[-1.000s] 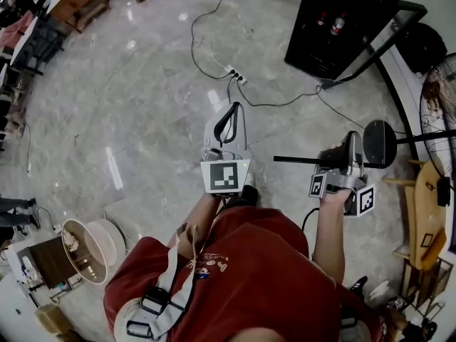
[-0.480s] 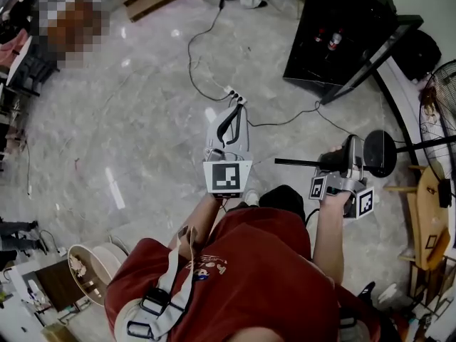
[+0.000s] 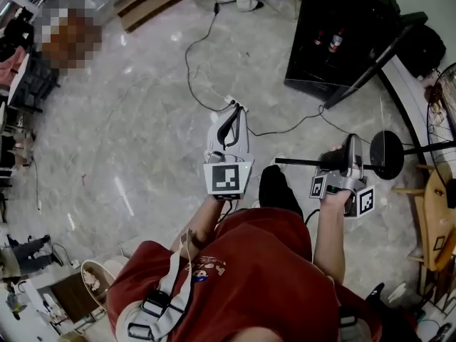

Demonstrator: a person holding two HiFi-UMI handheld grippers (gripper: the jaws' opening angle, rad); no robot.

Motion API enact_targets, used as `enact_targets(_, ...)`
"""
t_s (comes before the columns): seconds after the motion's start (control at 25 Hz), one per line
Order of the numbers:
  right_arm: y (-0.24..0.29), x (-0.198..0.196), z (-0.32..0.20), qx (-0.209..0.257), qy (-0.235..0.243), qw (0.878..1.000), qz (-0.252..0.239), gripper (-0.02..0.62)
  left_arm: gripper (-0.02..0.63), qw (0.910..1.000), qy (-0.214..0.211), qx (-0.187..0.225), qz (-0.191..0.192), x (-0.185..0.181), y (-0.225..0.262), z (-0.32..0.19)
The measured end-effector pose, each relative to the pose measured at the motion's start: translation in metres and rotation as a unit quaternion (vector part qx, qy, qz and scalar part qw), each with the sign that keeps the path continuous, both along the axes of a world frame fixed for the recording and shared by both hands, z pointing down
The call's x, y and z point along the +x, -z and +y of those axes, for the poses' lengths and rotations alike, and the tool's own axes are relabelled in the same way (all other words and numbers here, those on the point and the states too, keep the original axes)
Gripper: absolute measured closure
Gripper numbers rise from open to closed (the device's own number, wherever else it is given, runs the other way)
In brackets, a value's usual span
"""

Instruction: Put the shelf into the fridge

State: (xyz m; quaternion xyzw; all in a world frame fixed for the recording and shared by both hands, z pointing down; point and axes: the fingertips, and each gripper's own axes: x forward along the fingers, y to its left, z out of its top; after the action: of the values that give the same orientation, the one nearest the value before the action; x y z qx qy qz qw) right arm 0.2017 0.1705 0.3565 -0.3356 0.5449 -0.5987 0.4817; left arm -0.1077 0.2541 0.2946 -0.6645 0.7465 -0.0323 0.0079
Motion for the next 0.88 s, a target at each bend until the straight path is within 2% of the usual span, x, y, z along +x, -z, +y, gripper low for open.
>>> enact_targets(0.56, -0.009, 0.002, -0.162, -0.012, -0.045, 0.999, 0.017, 0.565, 0.6, 0.999, -0.044, -0.008, 0.005, -0.005, -0.004, -0.193)
enact_targets(0.68, -0.009, 0.002, -0.186, -0.012, -0.053, 0.998, 0.01, 0.565, 0.6, 0.9984, -0.047, -0.02, 0.024, -0.007, -0.013, -0.226)
enact_targets(0.88, -0.01, -0.002, -0.211, -0.015, -0.066, 0.998, 0.015, 0.566, 0.6, 0.9976, -0.06, -0.029, 0.016, -0.012, -0.021, -0.265)
